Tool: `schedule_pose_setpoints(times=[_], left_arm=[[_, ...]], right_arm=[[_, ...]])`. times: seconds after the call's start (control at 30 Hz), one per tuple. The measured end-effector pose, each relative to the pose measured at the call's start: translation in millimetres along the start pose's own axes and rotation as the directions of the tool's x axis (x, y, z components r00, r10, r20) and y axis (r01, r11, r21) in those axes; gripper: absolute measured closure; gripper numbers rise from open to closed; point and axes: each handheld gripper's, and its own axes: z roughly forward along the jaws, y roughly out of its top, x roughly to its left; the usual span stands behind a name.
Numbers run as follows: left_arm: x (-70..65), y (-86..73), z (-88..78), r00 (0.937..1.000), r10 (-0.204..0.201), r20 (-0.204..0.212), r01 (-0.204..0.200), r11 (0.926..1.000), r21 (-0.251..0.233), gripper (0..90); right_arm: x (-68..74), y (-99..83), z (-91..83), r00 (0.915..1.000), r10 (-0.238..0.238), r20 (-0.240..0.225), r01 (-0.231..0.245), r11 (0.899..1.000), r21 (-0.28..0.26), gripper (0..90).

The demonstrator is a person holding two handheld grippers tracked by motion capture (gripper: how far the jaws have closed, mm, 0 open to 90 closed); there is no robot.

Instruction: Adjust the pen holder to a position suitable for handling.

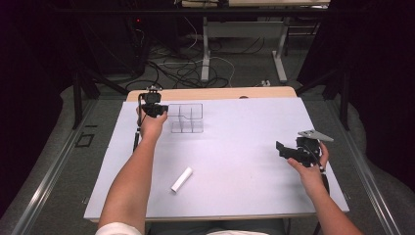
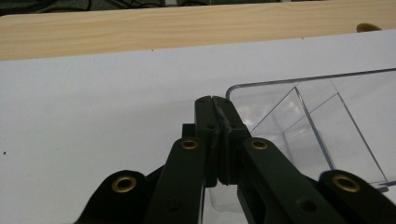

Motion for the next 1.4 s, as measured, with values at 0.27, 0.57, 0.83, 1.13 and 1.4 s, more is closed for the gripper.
schedule_pose_setpoints(times=[0.27, 0.57, 0.83, 1.13, 1.4], left_arm=[[2.9, -2.4, 0.1, 0.9997, -0.006, 0.023, 0.006, 0.9998, -0.017, 89.9], [-0.6, -5.0, -0.5, 0.9991, 0.001, 0.042, 0.0, 0.9998, -0.022, 90.0], [-18.7, -7.2, 1.1, 0.9977, 0.017, 0.065, -0.015, 0.9996, -0.024, 90.0], [-41.2, -10.5, 1.7, 0.9959, 0.006, 0.09, -0.004, 0.9999, -0.016, 90.0], [-55.6, -15.1, 3.1, 0.9927, -0.029, 0.117, 0.033, 0.999, -0.031, 90.0]], right_arm=[[0.8, -0.7, 1.5, 0.9999, 0.013, -0.006, -0.013, 1.0, 0.008, 14.7], [2.9, -0.5, 4.8, 0.9999, -0.002, -0.017, 0.003, 1.0, 0.014, 14.7], [4.9, -0.3, 5.6, 0.9998, 0.001, -0.02, -0.001, 1.0, 0.017, 14.7], [3.0, 0.3, 4.8, 0.9998, -0.008, -0.018, 0.009, 1.0, 0.012, 14.7], [3.3, 0.0, 5.8, 0.9997, -0.011, -0.02, 0.011, 1.0, 0.015, 14.7]])
